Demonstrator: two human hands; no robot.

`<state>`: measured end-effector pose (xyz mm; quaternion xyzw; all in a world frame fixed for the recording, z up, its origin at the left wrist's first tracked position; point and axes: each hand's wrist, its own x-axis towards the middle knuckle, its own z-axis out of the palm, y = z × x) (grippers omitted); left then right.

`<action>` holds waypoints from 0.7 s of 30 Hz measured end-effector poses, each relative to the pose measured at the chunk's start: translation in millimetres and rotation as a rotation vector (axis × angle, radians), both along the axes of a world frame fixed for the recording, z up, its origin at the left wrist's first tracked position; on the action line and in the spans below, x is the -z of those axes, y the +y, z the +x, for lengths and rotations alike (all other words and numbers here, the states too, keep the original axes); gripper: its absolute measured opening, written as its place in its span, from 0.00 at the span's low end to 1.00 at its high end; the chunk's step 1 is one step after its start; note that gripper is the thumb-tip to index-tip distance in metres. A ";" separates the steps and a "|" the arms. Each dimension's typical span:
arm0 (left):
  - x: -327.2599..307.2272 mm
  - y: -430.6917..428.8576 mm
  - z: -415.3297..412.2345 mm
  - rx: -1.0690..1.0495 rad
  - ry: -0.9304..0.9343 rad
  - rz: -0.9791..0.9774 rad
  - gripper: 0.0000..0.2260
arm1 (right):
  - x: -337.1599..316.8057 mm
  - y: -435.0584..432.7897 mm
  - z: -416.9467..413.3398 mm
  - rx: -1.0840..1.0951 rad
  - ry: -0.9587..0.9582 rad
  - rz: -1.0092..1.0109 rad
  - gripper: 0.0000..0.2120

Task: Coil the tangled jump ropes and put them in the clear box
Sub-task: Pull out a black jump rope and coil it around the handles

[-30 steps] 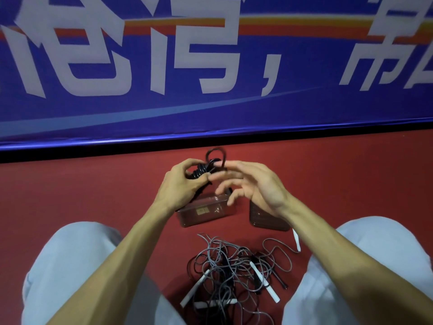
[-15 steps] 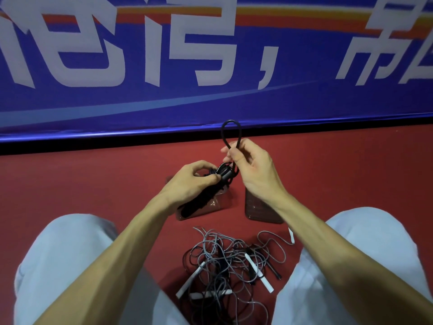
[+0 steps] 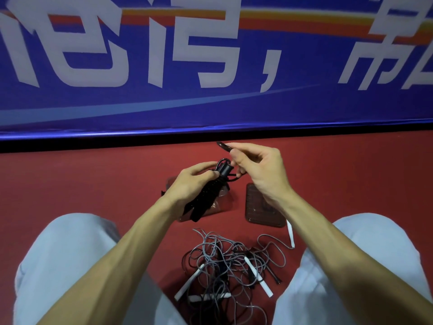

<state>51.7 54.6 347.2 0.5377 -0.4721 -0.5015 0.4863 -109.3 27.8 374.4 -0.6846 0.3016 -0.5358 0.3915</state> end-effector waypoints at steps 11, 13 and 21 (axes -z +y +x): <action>-13.5 8.0 4.4 0.002 0.322 0.036 0.12 | 14.0 -11.1 -2.9 0.421 0.236 -0.262 0.05; -12.7 9.6 3.0 0.001 0.282 0.002 0.11 | 16.2 -11.9 -1.7 0.469 0.335 -0.406 0.05; 3.6 8.5 1.9 -0.020 -0.229 -0.266 0.13 | 22.4 -11.8 -4.2 0.476 0.572 -0.608 0.08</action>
